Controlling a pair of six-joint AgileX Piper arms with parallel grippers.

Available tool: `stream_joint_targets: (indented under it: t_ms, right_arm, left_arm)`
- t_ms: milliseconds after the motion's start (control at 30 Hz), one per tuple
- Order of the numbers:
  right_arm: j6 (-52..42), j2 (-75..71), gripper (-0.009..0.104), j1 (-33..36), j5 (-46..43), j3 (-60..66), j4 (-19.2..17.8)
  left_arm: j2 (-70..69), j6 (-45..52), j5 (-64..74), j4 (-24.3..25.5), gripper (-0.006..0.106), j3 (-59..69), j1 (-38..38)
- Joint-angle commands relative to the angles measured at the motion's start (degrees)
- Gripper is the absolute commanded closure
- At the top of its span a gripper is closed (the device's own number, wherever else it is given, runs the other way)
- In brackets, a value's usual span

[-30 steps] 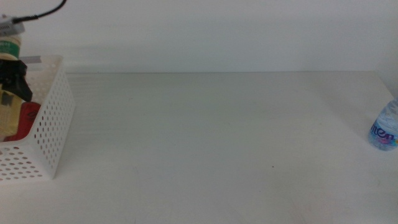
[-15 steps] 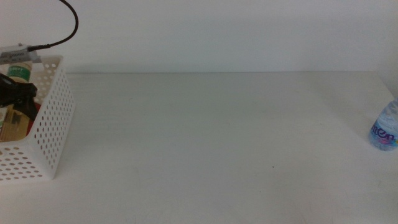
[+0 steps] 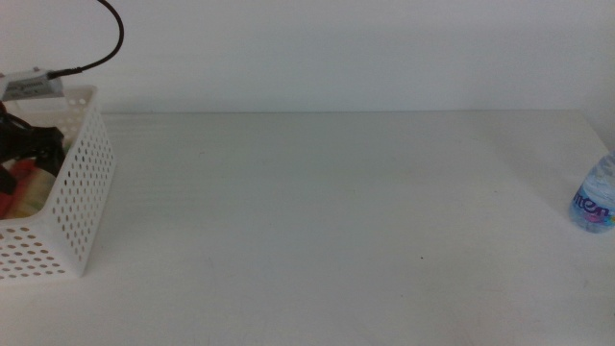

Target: Use arms to grab the bottles and put them into the dustbin to the left of the table.

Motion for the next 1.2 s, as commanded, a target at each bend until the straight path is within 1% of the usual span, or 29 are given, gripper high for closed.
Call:
stream_joint_targets:
  t_ms: [0, 200, 333, 433, 533, 767, 900, 1000, 1167]
  right_arm:
    - [-0.4, -1.6, 0.025, -0.3, -4.4, -0.5, -0.3]
    - [-0.4, -1.6, 0.025, -0.3, -4.4, -0.5, -0.3]
    - [-0.4, -1.6, 0.025, -0.3, -4.4, -0.5, -0.3]
    - [-0.4, -1.6, 0.025, -0.3, -4.4, -0.5, -0.3]
    - [-0.4, -1.6, 0.025, -0.3, -4.4, -0.5, -0.3]
    - [-0.4, -1.6, 0.025, -0.3, -4.4, -0.5, -0.3]
    - [-0.4, -1.6, 0.025, -0.3, -4.4, -0.5, -0.3]
    - [-0.4, -1.6, 0.025, -0.3, -4.4, -0.5, -0.3]
    - [-0.4, -1.6, 0.025, -0.3, -4.4, -0.5, -0.3]
  left_arm:
    - [-5.4, -1.9, 0.2, -1.2, 0.01, -1.9, -0.1]
    - [-11.2, -3.0, 0.3, -1.9, 0.01, -1.9, -0.1]
    - [-15.7, -1.6, 0.3, -3.0, 0.01, -1.8, -0.9]
    - [-19.3, -1.3, -0.4, -3.0, 0.01, -1.2, -3.2]
    - [-25.4, -1.1, -5.9, -3.0, 0.01, 4.0, -6.0]
    - [-43.2, 3.3, -27.0, -3.2, 0.01, 24.4, -16.6]
    - [-52.5, 4.1, -36.0, -3.6, 0.01, 33.3, -23.1]
    - [-57.1, 4.0, -39.2, -3.6, 0.01, 37.8, -27.1]
    - [-61.5, 5.3, -37.5, -3.6, 0.01, 42.5, -33.5]
